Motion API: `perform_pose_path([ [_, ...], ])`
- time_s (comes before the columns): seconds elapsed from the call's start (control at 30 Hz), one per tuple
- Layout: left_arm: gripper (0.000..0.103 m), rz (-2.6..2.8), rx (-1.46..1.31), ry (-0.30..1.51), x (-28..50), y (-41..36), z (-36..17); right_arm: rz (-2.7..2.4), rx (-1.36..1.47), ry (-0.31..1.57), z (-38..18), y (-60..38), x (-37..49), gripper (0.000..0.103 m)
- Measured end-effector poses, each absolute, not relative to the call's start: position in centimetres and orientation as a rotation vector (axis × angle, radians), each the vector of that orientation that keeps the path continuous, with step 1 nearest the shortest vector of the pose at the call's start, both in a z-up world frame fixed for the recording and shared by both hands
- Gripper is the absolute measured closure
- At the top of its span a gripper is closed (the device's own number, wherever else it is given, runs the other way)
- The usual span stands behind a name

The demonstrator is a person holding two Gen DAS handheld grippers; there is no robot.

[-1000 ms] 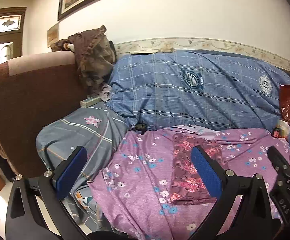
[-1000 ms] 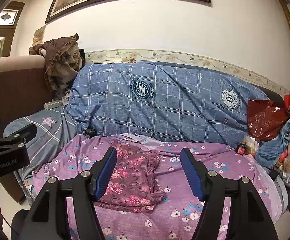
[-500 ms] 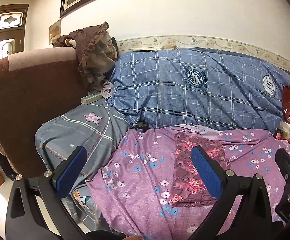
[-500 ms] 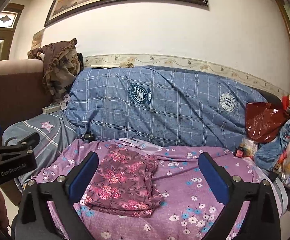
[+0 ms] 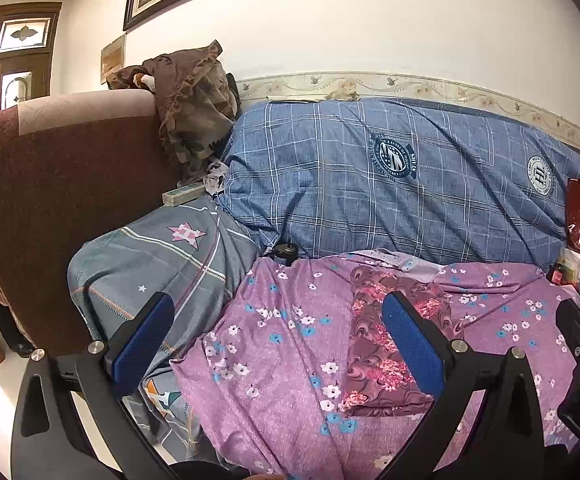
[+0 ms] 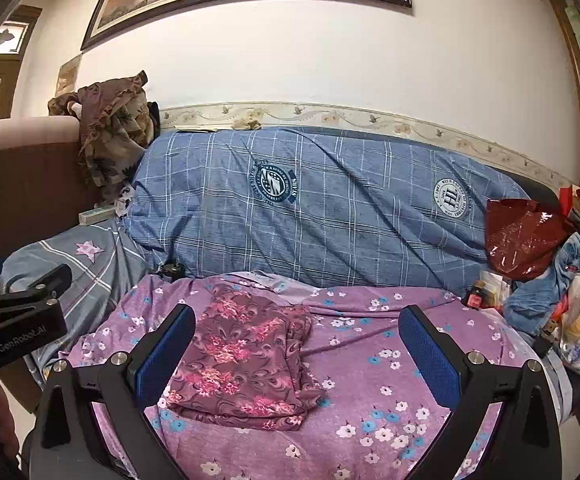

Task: Fold small clothes

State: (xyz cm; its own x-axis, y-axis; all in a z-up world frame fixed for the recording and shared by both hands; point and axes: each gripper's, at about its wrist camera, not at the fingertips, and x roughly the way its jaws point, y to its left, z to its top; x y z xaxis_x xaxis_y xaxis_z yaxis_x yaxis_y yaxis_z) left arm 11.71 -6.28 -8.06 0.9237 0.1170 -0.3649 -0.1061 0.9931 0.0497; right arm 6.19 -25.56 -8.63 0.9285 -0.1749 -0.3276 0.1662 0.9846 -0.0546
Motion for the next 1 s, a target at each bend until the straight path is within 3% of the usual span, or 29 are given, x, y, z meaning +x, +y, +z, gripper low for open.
perform_pose_path([
  [1.0,0.0,0.057,0.03,0.36,9.2,-7.6,-6.8,-0.212,-0.001,0.317,-7.0,-26.3,3.0,0.0],
])
